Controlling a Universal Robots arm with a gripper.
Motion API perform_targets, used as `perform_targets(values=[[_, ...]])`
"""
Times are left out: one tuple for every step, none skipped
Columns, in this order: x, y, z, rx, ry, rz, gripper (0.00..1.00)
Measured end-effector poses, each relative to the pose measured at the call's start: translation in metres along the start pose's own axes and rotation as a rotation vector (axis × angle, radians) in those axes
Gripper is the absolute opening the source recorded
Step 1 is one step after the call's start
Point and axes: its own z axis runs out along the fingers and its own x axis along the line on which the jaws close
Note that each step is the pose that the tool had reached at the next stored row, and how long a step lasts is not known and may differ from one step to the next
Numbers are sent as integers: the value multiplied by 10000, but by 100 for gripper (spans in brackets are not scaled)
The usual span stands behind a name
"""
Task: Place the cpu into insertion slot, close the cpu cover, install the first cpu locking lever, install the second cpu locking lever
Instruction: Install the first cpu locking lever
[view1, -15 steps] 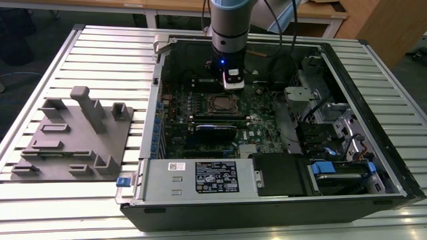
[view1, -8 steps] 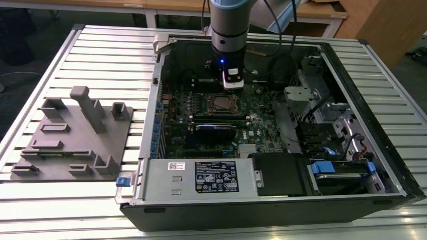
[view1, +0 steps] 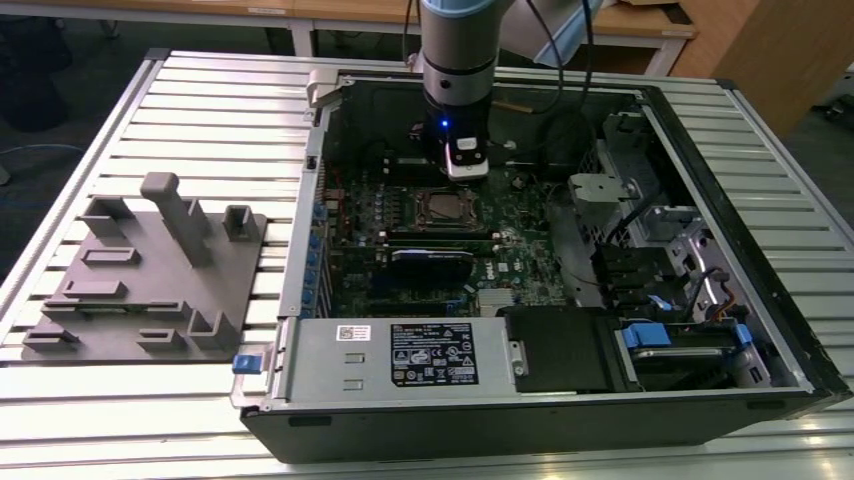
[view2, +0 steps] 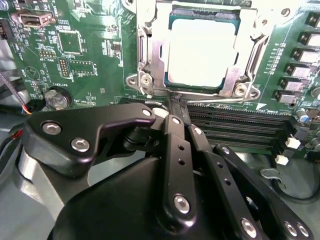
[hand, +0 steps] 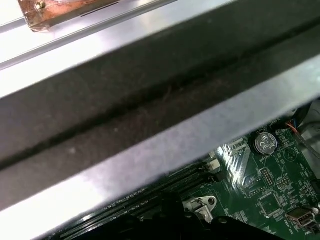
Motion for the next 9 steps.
perform_targets(values=[[0, 0, 0, 0, 0, -1, 10], [0, 0, 0, -1, -1, -2, 10], [1, 1, 1, -2, -1, -2, 10], [1, 2, 2, -3, -1, -1, 10], [1, 2, -1, -3, -1, -1, 10], [1, 3, -8, -5, 1, 0, 10], [0, 5, -18, -7, 1, 1, 10], [0, 7, -31, -7, 1, 1, 10], [-1, 10, -45, -9, 1, 1, 10]])
